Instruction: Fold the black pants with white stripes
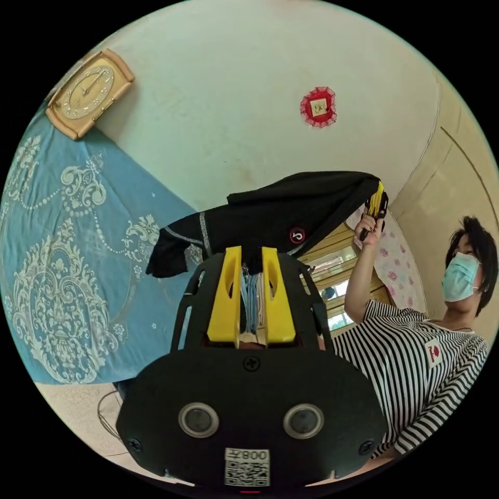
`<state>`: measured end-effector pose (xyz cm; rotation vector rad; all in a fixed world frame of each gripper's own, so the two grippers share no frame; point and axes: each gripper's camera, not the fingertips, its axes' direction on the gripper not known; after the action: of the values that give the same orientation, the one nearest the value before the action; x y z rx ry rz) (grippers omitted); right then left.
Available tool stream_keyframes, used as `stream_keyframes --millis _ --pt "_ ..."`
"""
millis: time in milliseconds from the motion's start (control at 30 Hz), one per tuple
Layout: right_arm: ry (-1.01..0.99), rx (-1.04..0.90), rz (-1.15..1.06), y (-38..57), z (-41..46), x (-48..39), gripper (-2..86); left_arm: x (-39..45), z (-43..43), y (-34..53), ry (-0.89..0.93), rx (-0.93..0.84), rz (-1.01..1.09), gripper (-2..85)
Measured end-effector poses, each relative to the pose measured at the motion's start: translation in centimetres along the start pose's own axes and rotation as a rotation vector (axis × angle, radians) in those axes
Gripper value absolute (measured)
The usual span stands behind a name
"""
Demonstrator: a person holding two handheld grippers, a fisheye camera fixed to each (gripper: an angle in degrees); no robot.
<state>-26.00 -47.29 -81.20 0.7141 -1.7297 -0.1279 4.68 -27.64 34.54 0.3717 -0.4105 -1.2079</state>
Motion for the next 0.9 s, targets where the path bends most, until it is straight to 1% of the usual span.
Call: stream_keyframes --millis 67,233,333,433,500,533,600,633,667,700,733,767,833,900 --pt "-0.008 -0.003 -0.008 0.3 1.1 0.4 0.6 0.7 2.4 1.0 0.047 -0.089 -0.027 9.1" --pt "-0.015 0.03 -0.05 0.6 2.3 0.7 0.6 2.8 5.6 2.3 0.108 -0.202 -0.038 11.9" --pt "0.014 0.042 -0.098 0.5 2.6 0.2 0.6 5.0 5.8 2.5 0.104 -0.227 0.005 12.9" --pt "0.022 0.055 -0.125 0.8 2.7 0.2 0.6 7.2 4.9 2.6 0.068 -0.211 0.041 13.2" --pt "0.012 0.061 -0.143 1.4 2.8 0.5 0.6 8.9 4.3 2.8 0.115 -0.238 0.07 12.2" --pt "0.013 0.06 -0.146 1.5 2.9 0.7 0.6 10.9 3.6 3.0 0.115 -0.253 0.144 11.5" --pt "0.028 0.039 -0.149 2.2 3.3 1.6 0.6 15.0 2.8 3.5 0.04 -0.317 0.307 11.0" --pt "0.031 0.032 -0.148 2.5 3.5 2.0 0.6 17.9 2.3 3.8 -0.061 -0.351 0.424 11.3" --pt "0.031 0.013 -0.146 2.9 3.9 2.7 0.6 20.8 1.7 4.1 -0.194 -0.337 0.541 12.0" --pt "0.031 -0.001 -0.144 3.5 4.3 3.4 0.6 22.1 1.3 4.3 -0.257 -0.315 0.593 12.5" --pt "0.03 -0.008 -0.143 3.8 4.5 3.7 0.6 24.3 0.6 4.5 -0.369 -0.26 0.669 13.5" --pt "0.023 -0.016 -0.142 4.4 4.8 4.4 0.6 26.1 0.0 4.6 -0.445 -0.206 0.712 13.9" --pt "-0.002 -0.019 -0.131 5.4 5.3 5.6 0.6 27.7 -0.4 4.4 -0.497 -0.16 0.723 14.0" --pt "-0.044 -0.029 -0.114 6.7 6.0 7.1 0.6 28.3 -0.2 3.9 -0.492 -0.163 0.689 13.0"
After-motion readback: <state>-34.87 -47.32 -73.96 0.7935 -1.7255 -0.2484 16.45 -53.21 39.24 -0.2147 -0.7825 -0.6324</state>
